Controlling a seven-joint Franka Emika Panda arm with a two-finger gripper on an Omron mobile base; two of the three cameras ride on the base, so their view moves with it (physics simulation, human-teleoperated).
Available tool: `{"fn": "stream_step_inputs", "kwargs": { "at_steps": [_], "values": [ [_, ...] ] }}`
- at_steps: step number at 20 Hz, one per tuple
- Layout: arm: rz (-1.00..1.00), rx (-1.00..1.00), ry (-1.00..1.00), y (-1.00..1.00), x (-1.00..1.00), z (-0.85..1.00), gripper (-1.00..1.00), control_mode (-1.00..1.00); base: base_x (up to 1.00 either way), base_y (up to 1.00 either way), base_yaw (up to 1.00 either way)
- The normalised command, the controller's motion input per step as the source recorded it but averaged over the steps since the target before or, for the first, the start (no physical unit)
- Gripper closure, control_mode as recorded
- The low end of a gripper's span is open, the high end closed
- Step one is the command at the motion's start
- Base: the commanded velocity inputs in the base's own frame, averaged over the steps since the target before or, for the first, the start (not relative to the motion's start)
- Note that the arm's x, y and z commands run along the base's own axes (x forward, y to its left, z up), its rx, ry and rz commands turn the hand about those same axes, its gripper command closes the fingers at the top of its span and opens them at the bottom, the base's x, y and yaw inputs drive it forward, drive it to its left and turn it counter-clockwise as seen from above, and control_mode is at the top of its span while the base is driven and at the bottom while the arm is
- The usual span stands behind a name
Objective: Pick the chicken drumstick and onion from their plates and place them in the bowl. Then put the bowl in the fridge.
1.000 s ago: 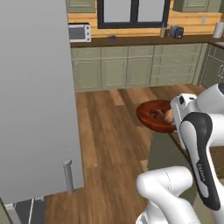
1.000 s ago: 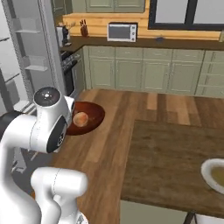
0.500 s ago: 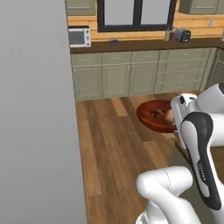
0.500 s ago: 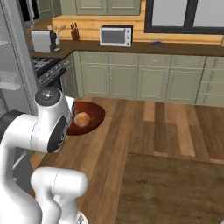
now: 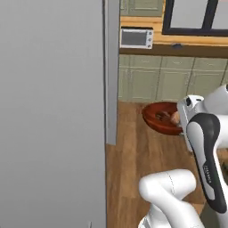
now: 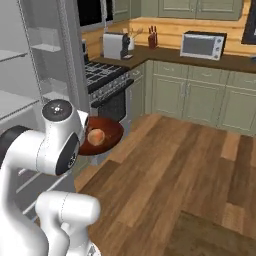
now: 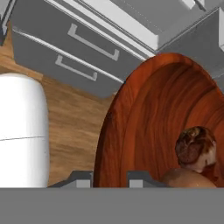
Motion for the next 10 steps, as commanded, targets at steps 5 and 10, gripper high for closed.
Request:
{"fn": "stream_step_inputs", "kwargs": {
  "at_steps": [5,10],
  "values": [
    [0.0,0.0,0.0,0.0,0.0,0.0,1.0,1.0,0.73,-0.08,0.55],
    [0.0,0.0,0.0,0.0,0.0,0.0,1.0,1.0,0.65,-0.03,0.35]
  ]
}}
